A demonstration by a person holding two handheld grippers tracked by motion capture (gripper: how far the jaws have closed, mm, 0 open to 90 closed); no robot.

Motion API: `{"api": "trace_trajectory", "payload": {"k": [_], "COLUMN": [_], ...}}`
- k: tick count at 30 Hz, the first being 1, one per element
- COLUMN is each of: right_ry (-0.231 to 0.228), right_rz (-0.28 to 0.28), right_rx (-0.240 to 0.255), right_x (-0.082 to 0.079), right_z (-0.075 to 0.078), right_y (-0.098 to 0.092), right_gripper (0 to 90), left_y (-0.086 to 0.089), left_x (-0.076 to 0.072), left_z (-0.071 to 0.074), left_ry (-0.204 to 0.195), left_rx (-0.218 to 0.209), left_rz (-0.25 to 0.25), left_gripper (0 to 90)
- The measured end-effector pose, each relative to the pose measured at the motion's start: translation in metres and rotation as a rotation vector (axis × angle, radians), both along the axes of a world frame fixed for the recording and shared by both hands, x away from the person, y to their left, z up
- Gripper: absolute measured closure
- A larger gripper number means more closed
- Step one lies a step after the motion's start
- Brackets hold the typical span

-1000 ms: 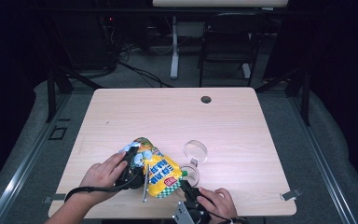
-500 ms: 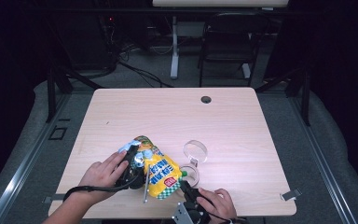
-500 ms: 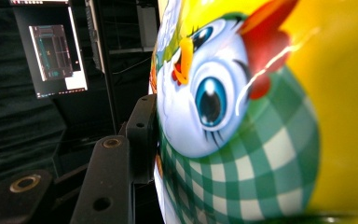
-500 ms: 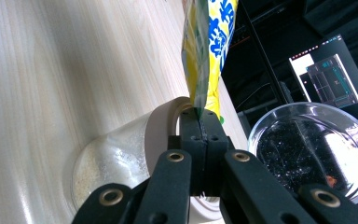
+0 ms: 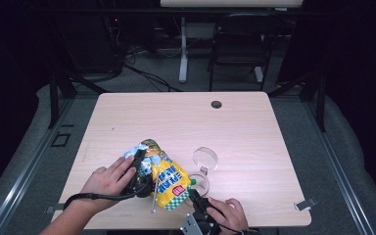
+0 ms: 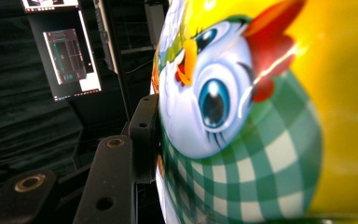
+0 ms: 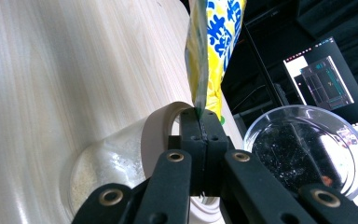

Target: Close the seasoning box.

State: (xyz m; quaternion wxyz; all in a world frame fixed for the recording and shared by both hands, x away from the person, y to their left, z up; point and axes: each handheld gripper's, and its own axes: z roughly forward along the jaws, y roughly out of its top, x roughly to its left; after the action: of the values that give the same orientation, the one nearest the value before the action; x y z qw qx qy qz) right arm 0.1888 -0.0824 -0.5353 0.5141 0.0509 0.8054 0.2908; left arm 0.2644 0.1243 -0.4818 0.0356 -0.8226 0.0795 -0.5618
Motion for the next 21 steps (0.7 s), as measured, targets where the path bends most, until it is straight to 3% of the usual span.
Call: {"api": "trace_trajectory", "payload": {"k": [21], "right_ry": [0.0], "right_rz": [0.0], "right_rx": [0.013], "right_x": [0.0011], "right_z": [-0.0032], "right_y": [0.0005], "right_gripper": [90.0], "left_y": [-0.0047], "left_x": [-0.0031], "left_z": [0.0059], "left_ry": [-0.032], "left_rx": [0.043], "left_rz": [-0.006], "left_gripper": [60.0]}}
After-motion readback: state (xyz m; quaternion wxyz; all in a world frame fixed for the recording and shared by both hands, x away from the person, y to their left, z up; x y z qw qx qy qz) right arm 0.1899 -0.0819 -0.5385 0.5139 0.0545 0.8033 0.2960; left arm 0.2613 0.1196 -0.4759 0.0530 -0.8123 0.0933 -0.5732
